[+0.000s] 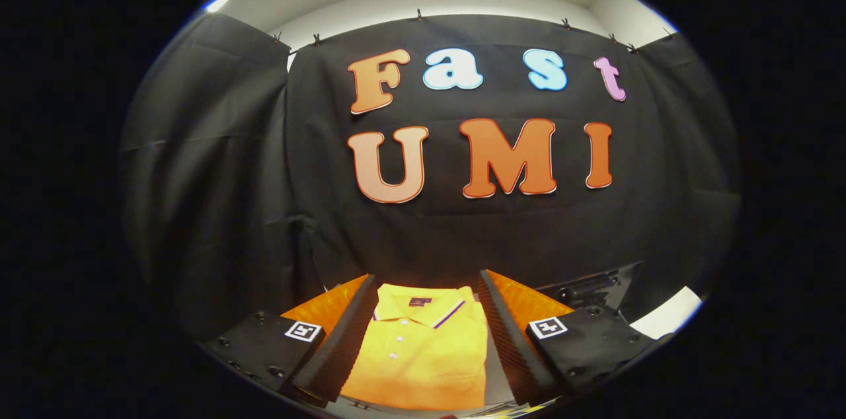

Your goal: Put the clothes into the washing machine and then close the washing machine lid.

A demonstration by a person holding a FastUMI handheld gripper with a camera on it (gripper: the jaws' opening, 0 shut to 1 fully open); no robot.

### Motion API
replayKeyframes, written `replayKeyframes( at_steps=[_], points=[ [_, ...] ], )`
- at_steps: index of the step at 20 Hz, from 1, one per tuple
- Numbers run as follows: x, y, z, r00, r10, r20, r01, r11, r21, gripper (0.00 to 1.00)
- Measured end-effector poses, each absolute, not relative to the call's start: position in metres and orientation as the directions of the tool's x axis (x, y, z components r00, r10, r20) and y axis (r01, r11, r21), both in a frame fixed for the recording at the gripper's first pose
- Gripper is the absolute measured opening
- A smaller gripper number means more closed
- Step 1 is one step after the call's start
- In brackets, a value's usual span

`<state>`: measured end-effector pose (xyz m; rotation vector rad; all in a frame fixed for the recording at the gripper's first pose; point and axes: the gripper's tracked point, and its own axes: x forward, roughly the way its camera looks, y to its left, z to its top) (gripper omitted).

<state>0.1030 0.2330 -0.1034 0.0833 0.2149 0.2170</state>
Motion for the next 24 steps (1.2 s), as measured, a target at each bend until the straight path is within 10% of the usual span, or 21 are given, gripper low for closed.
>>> replayKeyframes(
  at_steps=[24],
  points=[
    [0.165,0.296,-0.285,0.728,0.146,-0.670,-0.128,0.989,0.076,0.98]
  ],
)
